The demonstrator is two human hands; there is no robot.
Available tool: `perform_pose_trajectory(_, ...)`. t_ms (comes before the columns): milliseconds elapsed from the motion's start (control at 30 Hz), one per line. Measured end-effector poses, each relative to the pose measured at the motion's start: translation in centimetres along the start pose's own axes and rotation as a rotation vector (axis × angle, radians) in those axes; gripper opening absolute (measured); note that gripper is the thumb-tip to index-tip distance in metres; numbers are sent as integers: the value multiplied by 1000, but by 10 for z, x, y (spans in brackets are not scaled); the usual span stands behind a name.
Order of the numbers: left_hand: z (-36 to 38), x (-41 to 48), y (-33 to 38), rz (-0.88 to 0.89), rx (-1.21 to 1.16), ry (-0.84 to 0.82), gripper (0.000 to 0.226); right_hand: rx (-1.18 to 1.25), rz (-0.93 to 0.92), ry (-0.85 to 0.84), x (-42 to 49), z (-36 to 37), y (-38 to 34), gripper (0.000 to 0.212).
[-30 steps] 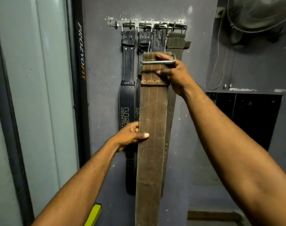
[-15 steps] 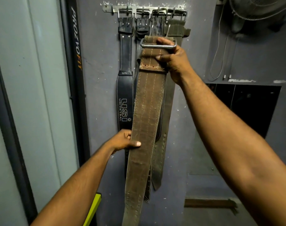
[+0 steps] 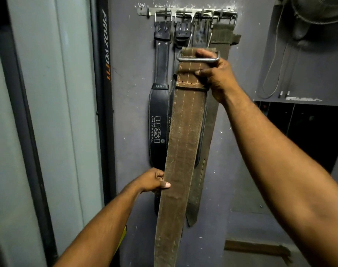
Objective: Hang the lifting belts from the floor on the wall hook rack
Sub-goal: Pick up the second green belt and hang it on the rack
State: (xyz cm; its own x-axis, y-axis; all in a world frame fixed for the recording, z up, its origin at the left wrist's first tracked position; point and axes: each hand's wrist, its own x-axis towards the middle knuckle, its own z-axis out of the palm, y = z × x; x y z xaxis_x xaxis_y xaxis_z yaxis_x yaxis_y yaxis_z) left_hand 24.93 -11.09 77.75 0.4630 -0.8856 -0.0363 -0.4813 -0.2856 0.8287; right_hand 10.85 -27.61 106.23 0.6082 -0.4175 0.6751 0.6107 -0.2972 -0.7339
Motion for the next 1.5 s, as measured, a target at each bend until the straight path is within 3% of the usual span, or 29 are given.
perform_pose_trajectory(267,23,4,-24,-46,-7,8,10,-9,-5,38,3,1,-11,59)
perform_pose_trajectory(400,6,5,-7,-118,103,-115,40,-2,16,16,-5,1,-3,56)
perform_pose_trajectory(533,-23,1,55,116,-191,31,41,-12,35,0,-9,0,7,56)
perform_pose_trajectory(700,-73,-4,167,437,-580,360,92,-20,51,-56,-16,-1,15,56)
perform_pose_trajectory(833,-114,-13,223,566,-542,404,83,-11,69,-83,-21,0,18,56)
perform_pose_trajectory(1067,-135,-18,233,538,-375,274,49,-9,168,-133,-37,-13,19,45)
perform_pose_trajectory(1133,-125,-17,237,559,-370,361,44,-37,160,-201,-41,-14,20,38)
perform_pose_trajectory(1267,-107,-5,249,568,-504,726,40,-111,92,-284,-46,-8,23,29)
perform_pose_trajectory(1400,-97,4,249,588,-574,770,35,86,-36,-156,-43,-17,25,35)
perform_pose_trajectory(1500,-90,9,250,612,-562,826,28,-17,10,-219,-43,-28,22,47)
